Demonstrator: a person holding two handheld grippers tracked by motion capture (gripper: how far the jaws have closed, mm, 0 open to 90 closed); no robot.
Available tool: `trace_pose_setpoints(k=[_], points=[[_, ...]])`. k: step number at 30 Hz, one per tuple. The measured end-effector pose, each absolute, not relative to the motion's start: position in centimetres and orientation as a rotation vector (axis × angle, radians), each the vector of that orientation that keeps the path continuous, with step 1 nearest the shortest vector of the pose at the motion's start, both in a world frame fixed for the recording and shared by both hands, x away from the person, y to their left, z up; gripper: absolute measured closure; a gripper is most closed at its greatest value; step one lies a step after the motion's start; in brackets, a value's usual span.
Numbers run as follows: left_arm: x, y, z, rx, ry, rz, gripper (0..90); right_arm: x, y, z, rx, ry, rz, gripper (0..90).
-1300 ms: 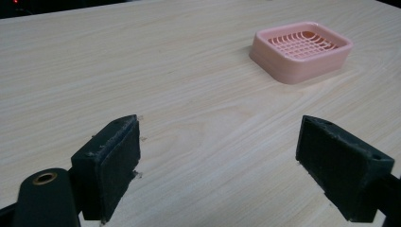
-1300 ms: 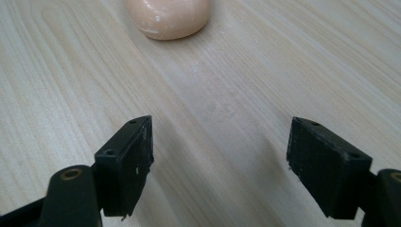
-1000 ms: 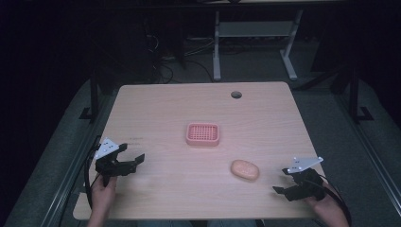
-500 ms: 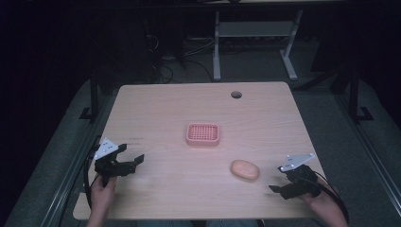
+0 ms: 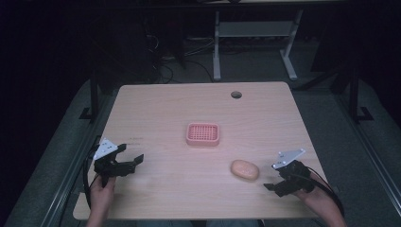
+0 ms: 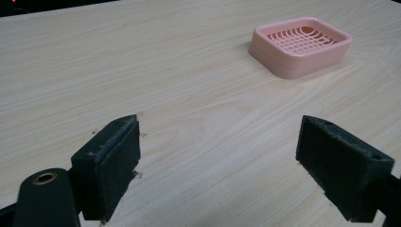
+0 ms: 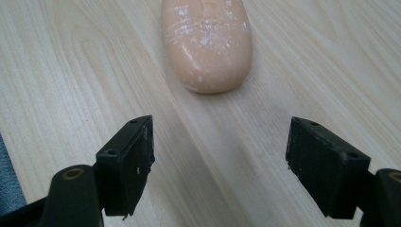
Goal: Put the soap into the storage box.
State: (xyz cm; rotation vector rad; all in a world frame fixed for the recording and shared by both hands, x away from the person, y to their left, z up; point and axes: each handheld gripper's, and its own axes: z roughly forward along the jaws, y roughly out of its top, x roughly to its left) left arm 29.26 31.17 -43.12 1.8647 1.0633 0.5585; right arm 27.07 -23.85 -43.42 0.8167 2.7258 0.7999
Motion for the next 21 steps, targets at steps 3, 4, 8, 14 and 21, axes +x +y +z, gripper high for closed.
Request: trace_pose_setpoints(k=[3,4,8,14,21], points=[[29.3,31.1,-43.1,1.867,1.063,0.557,14.3,27.3,-23.5,-43.3,0.801,2.735,0.789,23.8],[29.3,31.1,-43.1,1.867,1.063,0.557,14.2,27.3,-23.5,-43.3,0.801,2.735,0.789,23.8],[29.2,31.1,-43.1,1.865,1.061,0.556,14.3,27.6,-22.9,-42.9,0.770,2.747,0.773,23.8],[29.2,31.2,-43.1,1.862,1.062,0.557,14.2,28.2,-22.3,-42.6,0.743,2.768,0.753,23.8],[29.2,31.2,-43.1,1.869,1.063,0.557,14.2,28.6,-21.5,-42.5,0.714,2.793,0.742,23.8]])
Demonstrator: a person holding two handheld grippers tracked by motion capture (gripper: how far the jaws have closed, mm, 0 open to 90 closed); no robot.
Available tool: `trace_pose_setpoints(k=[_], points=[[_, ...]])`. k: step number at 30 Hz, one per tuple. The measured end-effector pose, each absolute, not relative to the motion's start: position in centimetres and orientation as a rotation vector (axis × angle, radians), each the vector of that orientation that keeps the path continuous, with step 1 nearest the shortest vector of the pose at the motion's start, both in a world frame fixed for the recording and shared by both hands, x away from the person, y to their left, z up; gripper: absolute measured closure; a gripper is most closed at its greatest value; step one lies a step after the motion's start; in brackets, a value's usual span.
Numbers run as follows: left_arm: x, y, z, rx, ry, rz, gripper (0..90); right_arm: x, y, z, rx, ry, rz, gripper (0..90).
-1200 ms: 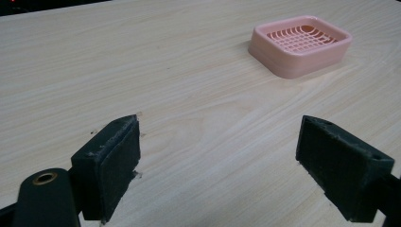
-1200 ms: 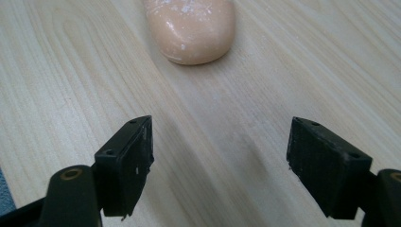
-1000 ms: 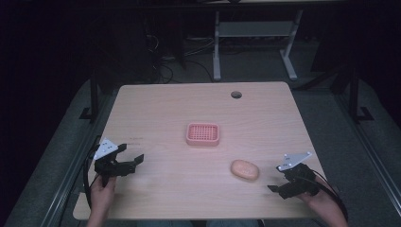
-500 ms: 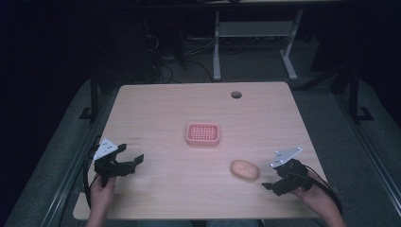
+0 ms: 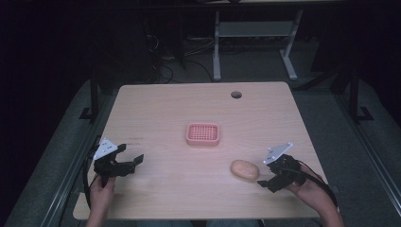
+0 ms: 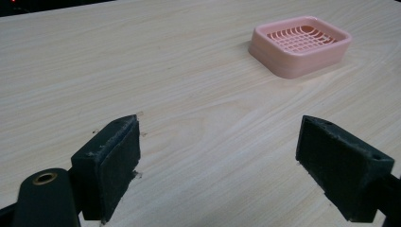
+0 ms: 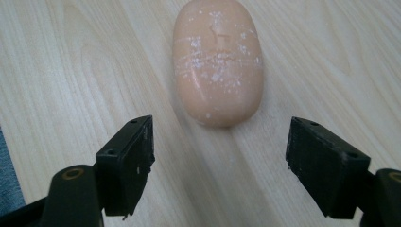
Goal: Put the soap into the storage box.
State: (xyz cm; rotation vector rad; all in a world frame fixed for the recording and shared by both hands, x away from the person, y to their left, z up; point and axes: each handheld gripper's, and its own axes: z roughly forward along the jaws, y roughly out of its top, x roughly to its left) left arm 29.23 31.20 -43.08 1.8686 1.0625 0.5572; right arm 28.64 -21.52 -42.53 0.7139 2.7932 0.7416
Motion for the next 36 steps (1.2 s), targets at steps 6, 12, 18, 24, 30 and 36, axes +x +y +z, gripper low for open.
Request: trace_pose_setpoints(k=[6,12,18,24,30,36], points=[[29.3,31.3,-43.1,1.862,1.064,0.557,14.2,29.1,-20.9,-42.4,0.681,2.801,0.732,23.8],[29.2,31.2,-43.0,1.861,1.063,0.557,14.2,29.3,-20.5,-42.2,0.670,2.810,0.732,23.8],[29.2,31.2,-43.0,1.865,1.062,0.557,14.3,29.6,-20.1,-42.1,0.655,2.821,0.717,23.8],[29.2,31.2,-43.0,1.869,1.059,0.557,14.3,29.8,-19.7,-42.0,0.640,2.828,0.716,23.8],[29.2,31.2,-43.0,1.868,1.058,0.557,14.2,30.0,-19.3,-41.7,0.636,2.837,0.707,23.8],[29.2,31.1,-43.0,1.868,1.058,0.558,14.3,30.3,-18.8,-41.6,0.621,2.848,0.691,23.8]])
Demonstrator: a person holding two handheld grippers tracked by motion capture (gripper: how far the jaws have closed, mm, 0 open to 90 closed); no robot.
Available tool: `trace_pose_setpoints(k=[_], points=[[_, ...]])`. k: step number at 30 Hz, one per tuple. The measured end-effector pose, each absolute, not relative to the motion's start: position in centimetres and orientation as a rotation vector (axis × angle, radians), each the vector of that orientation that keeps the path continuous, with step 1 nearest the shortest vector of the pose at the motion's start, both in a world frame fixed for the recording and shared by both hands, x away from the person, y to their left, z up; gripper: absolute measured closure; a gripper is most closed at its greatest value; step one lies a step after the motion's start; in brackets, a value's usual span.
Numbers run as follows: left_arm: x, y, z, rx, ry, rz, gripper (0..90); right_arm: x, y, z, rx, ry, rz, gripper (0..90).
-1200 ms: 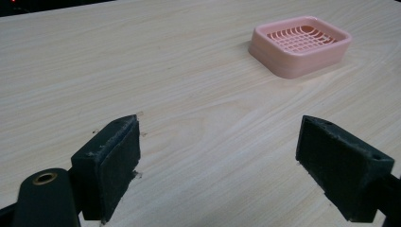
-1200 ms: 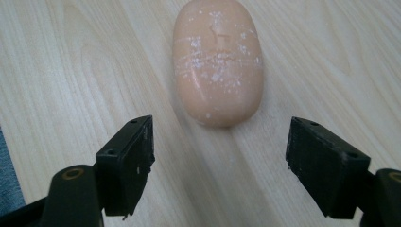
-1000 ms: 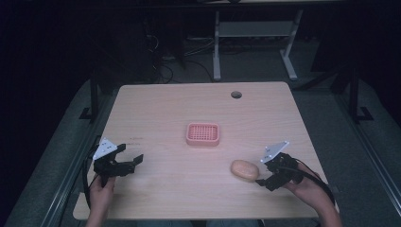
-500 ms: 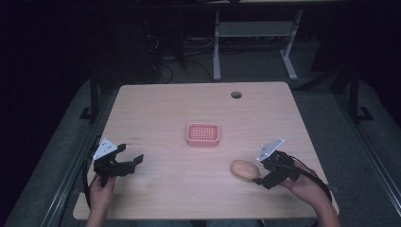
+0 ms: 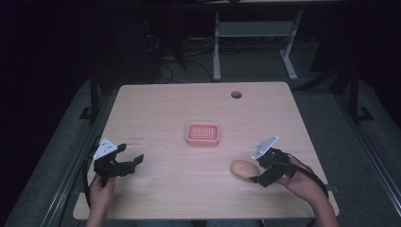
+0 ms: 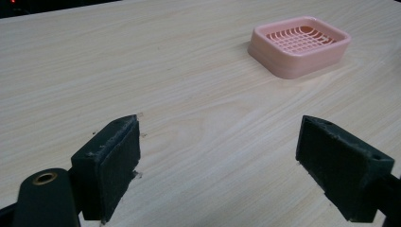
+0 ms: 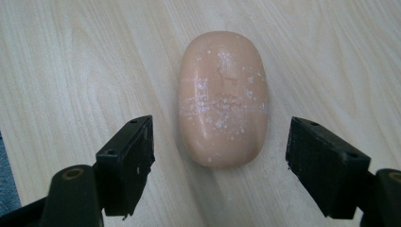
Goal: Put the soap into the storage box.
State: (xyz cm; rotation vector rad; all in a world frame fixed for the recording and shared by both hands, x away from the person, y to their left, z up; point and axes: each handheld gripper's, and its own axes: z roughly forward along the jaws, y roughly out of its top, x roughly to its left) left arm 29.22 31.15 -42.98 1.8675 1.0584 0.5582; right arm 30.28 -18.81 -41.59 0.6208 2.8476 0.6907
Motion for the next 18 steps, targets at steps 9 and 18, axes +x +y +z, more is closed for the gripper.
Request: trace_pose_setpoints(k=[9,18], points=[[29.2,31.1,-43.0,1.873,1.056,0.558,14.3,30.7,-18.2,-41.7,0.603,2.867,0.674,23.7],[29.2,31.1,-43.0,1.874,1.059,0.556,14.3,31.3,-17.2,-41.9,0.578,2.885,0.647,23.7]])
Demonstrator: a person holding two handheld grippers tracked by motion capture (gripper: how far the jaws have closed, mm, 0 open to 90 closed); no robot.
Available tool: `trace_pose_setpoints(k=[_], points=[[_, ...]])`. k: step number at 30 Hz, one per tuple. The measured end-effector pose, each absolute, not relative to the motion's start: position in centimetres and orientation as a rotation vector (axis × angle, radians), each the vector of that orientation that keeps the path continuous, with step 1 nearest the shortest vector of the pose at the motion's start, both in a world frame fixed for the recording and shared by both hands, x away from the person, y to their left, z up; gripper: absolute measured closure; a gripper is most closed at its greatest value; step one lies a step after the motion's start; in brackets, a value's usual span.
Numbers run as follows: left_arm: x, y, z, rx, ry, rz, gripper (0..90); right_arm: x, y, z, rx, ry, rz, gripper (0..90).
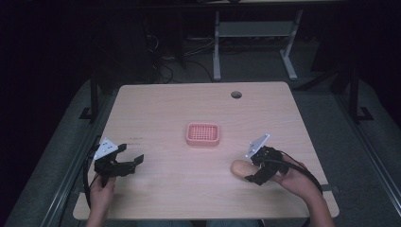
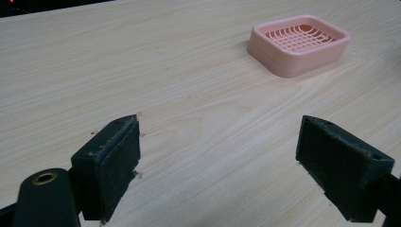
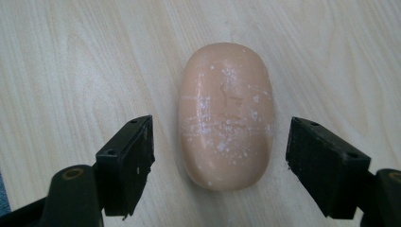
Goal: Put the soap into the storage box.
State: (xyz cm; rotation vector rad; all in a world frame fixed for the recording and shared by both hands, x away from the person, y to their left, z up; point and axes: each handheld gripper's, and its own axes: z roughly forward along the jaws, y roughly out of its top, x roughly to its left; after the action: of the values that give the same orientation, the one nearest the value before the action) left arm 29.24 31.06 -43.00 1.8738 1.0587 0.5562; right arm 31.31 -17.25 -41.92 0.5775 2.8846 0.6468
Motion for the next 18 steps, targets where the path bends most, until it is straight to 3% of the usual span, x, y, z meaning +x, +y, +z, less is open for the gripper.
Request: trace_pose_setpoints(k=[18], points=[[29.3,31.0,-43.0,1.875,1.055,0.549,14.2,32.6,-15.5,-42.9,0.584,2.942,0.538,23.7]])
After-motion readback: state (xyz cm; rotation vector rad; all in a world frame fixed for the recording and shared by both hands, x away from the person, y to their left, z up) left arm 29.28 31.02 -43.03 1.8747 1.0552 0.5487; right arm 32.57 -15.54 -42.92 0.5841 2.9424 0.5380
